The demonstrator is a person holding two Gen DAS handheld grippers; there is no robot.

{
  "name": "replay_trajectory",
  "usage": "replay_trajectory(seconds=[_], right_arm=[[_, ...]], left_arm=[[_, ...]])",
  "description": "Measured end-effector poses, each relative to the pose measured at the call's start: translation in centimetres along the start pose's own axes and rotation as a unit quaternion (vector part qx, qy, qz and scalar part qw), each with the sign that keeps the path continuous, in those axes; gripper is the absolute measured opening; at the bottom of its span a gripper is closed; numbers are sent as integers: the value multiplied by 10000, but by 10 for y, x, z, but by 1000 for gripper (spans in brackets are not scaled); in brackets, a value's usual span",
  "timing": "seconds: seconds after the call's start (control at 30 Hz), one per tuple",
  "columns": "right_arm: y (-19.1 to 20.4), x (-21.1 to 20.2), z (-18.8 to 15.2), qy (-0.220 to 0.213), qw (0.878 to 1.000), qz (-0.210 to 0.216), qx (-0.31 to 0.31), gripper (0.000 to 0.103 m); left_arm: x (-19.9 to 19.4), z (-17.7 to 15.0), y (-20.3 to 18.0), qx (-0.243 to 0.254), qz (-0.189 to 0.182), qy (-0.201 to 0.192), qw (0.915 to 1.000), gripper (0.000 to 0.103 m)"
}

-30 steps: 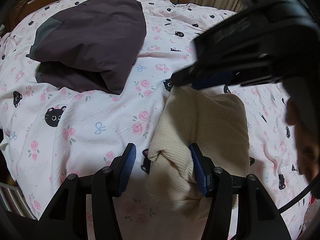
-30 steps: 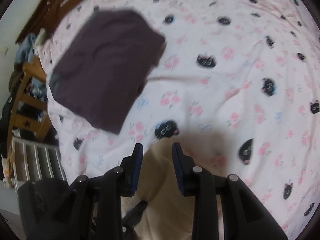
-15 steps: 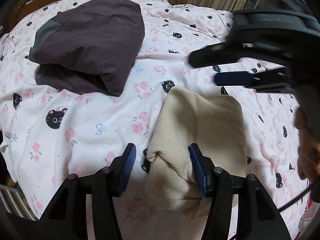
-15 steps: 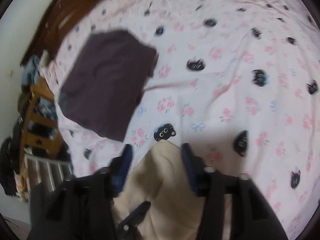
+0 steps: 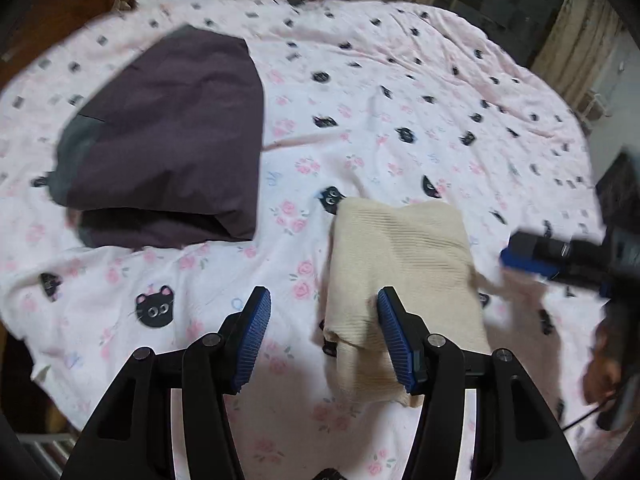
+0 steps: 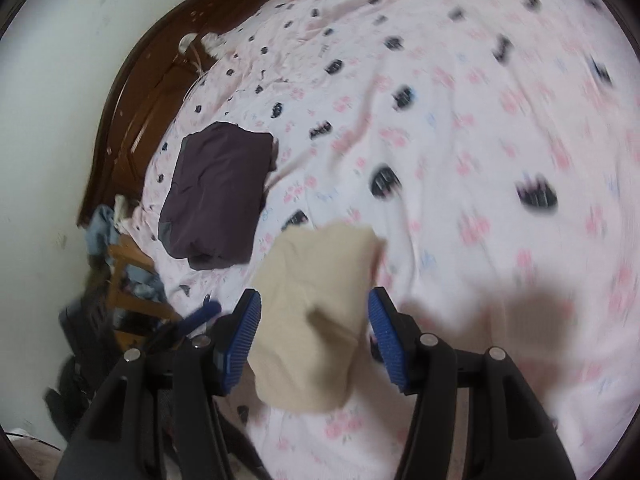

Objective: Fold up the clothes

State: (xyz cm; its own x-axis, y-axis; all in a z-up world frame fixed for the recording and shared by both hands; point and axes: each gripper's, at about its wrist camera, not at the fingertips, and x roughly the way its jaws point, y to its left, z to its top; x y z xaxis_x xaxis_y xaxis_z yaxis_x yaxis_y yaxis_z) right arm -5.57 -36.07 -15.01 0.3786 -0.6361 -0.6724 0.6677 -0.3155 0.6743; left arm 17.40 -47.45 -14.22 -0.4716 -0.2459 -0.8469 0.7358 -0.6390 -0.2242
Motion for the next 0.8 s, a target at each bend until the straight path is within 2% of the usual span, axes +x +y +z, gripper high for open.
replay_trajectory(seconds=[0.17,0.27,0.43,0.5,0.6,0.67,0.73,0.8], right_arm=[[-20,5,-19,57,9993,231,271,58],[-25,11,-25,115,9990,294,321,58],[-22,19,-29,97,9985,432,330,58],[-18,18,-29,42,9990,382,248,58],[-13,9,-20,-46,9994,329,115,58],[-11,4,-12,-78,9995,289,57,58],[-11,3,-1,-43,9997,231,82,58],[-11,7,10,40,9999,115,61,58]], left_arm=[[2,6,16,31,-558,400,9976,50],[8,7,21,28,-1049,655,9923,50],[9,11,31,-403,-1758,723,9809,50],[2,13,30,-405,-1878,595,9796,50],[-18,16,8,58,-2089,254,9776,50],[-24,13,-12,468,-2119,183,9760,50],[-22,7,-35,870,-2012,215,9754,50],[-12,2,-47,1039,-1842,346,9768,50]])
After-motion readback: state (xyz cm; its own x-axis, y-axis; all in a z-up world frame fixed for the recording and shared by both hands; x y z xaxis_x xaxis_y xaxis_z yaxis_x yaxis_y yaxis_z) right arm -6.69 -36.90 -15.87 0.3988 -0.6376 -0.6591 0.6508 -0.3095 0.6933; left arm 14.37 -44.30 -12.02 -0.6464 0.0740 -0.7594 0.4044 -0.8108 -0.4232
